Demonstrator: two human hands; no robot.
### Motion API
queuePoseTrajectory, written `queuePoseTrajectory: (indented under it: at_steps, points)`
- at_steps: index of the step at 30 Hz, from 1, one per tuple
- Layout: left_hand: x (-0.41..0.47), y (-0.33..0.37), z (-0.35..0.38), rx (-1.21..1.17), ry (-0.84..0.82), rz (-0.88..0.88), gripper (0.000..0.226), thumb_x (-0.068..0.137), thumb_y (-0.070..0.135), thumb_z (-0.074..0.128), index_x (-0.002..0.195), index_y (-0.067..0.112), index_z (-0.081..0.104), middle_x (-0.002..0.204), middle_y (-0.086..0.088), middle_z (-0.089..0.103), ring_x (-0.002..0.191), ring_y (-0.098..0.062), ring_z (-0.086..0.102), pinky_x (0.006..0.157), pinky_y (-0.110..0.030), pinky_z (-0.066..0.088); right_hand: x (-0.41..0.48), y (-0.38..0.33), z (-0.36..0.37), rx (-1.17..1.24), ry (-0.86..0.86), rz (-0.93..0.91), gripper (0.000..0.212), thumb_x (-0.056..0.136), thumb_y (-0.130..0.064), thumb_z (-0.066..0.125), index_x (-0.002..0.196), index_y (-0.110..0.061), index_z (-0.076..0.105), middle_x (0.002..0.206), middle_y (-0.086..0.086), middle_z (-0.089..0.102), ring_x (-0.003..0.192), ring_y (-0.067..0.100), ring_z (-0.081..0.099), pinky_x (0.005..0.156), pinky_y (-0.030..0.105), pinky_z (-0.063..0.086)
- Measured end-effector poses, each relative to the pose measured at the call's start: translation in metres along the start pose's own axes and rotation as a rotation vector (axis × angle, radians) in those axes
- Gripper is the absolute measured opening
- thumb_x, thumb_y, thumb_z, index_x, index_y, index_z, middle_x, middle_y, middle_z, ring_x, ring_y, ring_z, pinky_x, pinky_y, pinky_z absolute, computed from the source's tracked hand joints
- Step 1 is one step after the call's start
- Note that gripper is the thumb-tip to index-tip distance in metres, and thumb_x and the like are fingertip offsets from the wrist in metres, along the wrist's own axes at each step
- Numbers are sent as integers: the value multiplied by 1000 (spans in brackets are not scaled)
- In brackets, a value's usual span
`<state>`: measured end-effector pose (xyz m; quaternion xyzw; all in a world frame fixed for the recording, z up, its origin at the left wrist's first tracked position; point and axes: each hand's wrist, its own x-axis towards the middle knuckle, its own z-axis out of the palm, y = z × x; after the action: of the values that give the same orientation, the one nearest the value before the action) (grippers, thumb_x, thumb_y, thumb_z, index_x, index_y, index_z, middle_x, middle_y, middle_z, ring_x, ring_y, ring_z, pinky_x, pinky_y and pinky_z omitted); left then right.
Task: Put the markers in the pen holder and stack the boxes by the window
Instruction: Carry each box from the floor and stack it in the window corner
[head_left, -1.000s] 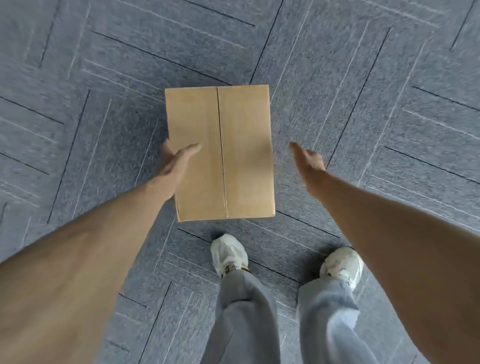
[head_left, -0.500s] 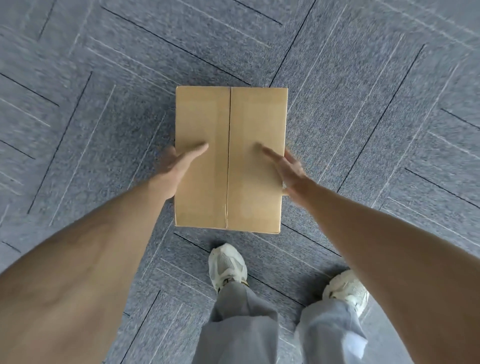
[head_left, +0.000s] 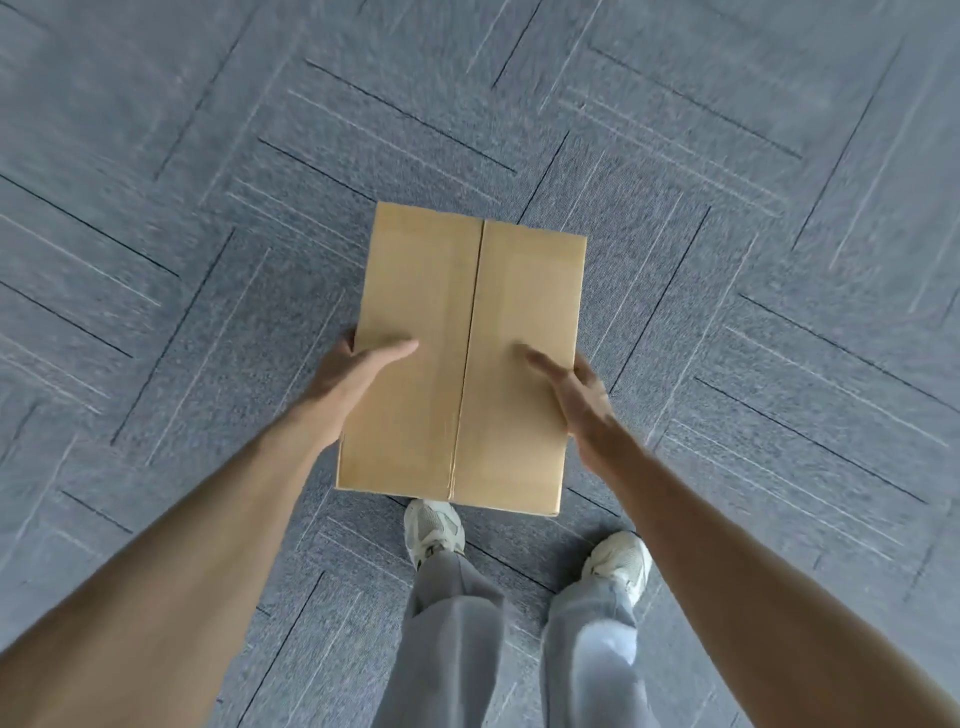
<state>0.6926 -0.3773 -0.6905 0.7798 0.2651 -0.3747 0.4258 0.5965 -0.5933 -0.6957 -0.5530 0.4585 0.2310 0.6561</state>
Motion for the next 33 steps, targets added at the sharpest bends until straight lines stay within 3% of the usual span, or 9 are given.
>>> queuePoseTrajectory:
  at_steps: [3,9,12,16,19,21,23,30,33]
  points:
    - [-57,24,-18,-67,25,55,64,76,47,78,131,26,52,106,12,61,94,-9,55,77,-19,38,-58,-28,-11,-6,22,-51,39,83,-43,75,112,-30,54,105,-12,67,92,3,61,88,24,48]
    - [-197,96,-45,-139,16,113,46,76,42,80,114,24,61,89,18,63,80,5,57,58,-6,37,-210,-101,-31,53,62,-110,22,89,-28,72,97,-27,52,76,-16,50,66,-5,52,81,11,46]
    - [-263,118,-56,-144,58,151,40,77,38,80,109,24,60,86,19,62,76,8,55,50,-1,39,-269,-120,-43,57,115,-149,26,84,-27,77,77,-24,52,77,-15,57,61,-12,53,70,9,50]
    - [-337,131,-64,-188,92,196,58,72,43,82,121,21,59,106,10,66,83,3,56,61,-11,40,-330,-134,-64,38,72,-200,32,75,-37,84,83,-23,56,87,-8,67,77,4,63,70,22,56]
    - [-396,130,-67,-245,137,226,56,73,42,82,118,23,56,101,11,65,85,0,58,66,-15,42,-375,-145,-80,-4,21,-267,36,74,-35,85,98,-14,68,90,-5,74,81,10,72,75,27,60]
    - [-432,119,-70,-303,180,247,54,72,42,82,117,24,58,100,12,68,91,-6,64,78,-23,50,-401,-149,-86,-64,-5,-330,40,74,-36,85,103,-13,70,89,-7,75,74,2,72,82,31,60]
    - [-467,103,-74,-384,233,272,51,72,40,82,117,24,61,103,8,71,96,-12,67,88,-32,53,-423,-153,-86,-167,-23,-413,50,66,-52,85,100,-18,70,90,-7,75,79,5,72,82,33,59]
    - [-567,21,-112,-749,469,266,66,71,41,83,127,23,54,111,4,67,104,-19,63,93,-37,49,-496,-155,-30,-487,-208,-613,95,35,-87,75,109,-28,70,106,-4,72,98,15,69,90,38,56]
    - [-610,-19,-134,-921,560,266,63,71,38,84,123,25,53,113,1,67,100,-18,65,89,-37,52,-536,-150,11,-613,-337,-678,81,48,-78,77,109,-26,70,103,-11,74,99,9,69,88,29,55]
